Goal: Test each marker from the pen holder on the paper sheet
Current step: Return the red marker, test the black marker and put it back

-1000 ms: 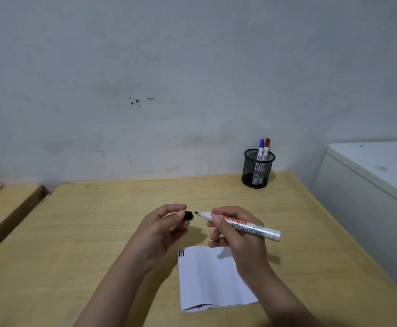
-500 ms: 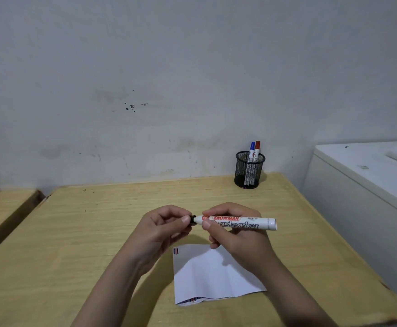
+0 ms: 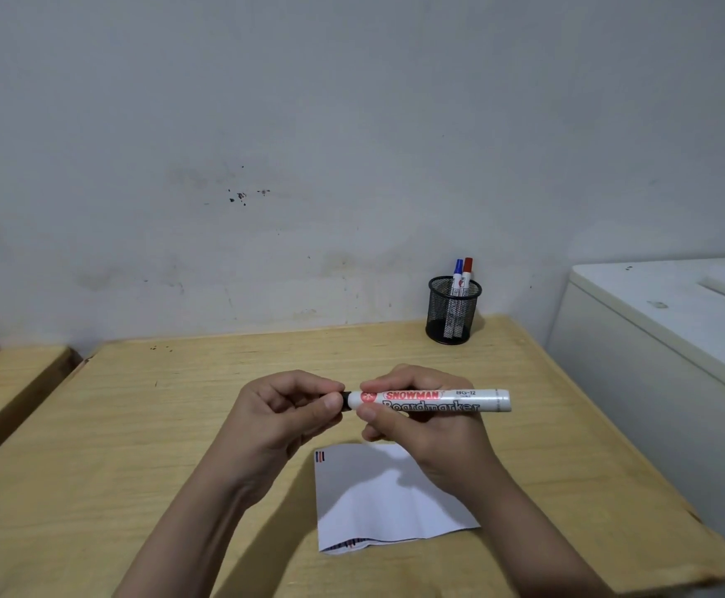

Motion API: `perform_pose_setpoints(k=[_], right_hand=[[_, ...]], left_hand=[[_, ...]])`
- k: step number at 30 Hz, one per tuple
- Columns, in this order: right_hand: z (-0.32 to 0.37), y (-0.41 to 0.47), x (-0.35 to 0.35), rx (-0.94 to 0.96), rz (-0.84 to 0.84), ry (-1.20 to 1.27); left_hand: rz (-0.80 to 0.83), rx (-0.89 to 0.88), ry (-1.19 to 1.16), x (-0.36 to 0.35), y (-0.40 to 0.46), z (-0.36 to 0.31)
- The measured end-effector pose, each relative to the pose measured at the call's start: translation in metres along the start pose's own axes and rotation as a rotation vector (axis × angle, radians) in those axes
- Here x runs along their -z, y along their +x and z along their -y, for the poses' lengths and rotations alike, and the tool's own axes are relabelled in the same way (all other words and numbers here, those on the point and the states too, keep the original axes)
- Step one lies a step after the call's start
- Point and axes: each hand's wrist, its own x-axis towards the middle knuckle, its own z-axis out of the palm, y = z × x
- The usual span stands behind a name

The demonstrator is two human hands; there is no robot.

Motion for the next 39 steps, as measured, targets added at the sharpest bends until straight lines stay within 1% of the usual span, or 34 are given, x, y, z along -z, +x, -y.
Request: perform_pose_setpoints(k=[2,4,7,8,9,10,11,12,14,16,17,19,23,26,28,32,35,37,39], right_hand=[[-0.002,0.000,0.001,-0.021,-0.001,0.019],[-0.004,0.002,0.003,-0.091,-0.008,0.080],[-0.009,0.010,0.006,-0.238,-0.083,0.282],[-0.010,0.012,0.008,-0.272,-0.111,0.300],[-0.011,0.014,0.009,-0.293,-0.140,0.249],[-0.012,0.014,0.011,-0.286,-0.177,0.142],[-0.014,0.014,0.015,-0.233,-0.227,0.010],[-0.016,0.014,0.019,-0.129,-0.279,-0.120],[-0.015,0.017,0.028,0.162,-0.340,-0.380],[-0.014,0.025,0.042,0.439,-0.285,-0.708],[-0.015,0.031,0.049,0.516,-0.235,-0.840],[-0.016,0.042,0.060,0.561,-0.145,-0.951],[-0.020,0.060,0.077,0.646,-0.077,-1.025],[-0.014,0.073,0.091,0.661,-0.047,-1.065],[-0.008,0.085,0.105,0.649,-0.090,-1.049],[0.009,0.127,0.137,0.583,-0.344,-0.839],[0.013,0.166,0.160,0.508,-0.532,-0.675],[0.007,0.190,0.171,0.434,-0.600,-0.614],[-0.007,0.208,0.180,0.365,-0.601,-0.642]], left_hand=[[-0.013,0.002,0.014,0.000,0.000,0.001],[-0.040,-0.001,0.041,-0.002,0.002,0.001],[-0.145,-0.052,0.053,-0.011,0.010,0.006],[-0.193,-0.075,0.051,-0.015,0.012,0.008],[-0.243,-0.100,0.060,-0.019,0.015,0.010],[-0.289,-0.126,0.082,-0.022,0.018,0.012],[-0.327,-0.149,0.111,-0.025,0.020,0.014],[-0.355,-0.168,0.138,-0.026,0.023,0.015],[-0.385,-0.192,0.183,-0.029,0.029,0.016],[-0.382,-0.204,0.204,-0.033,0.035,0.015],[-0.372,-0.211,0.212,-0.036,0.038,0.015],[-0.336,-0.243,0.251,-0.045,0.045,0.014],[-0.277,-0.327,0.317,-0.061,0.065,0.013],[-0.242,-0.336,0.326,-0.070,0.084,0.014],[-0.219,-0.335,0.388,-0.073,0.101,0.018],[-0.223,-0.321,0.666,-0.078,0.147,0.031],[-0.215,-0.321,0.828,-0.084,0.188,0.049],[-0.186,-0.336,0.912,-0.093,0.215,0.061],[-0.160,-0.336,0.962,-0.100,0.238,0.072]])
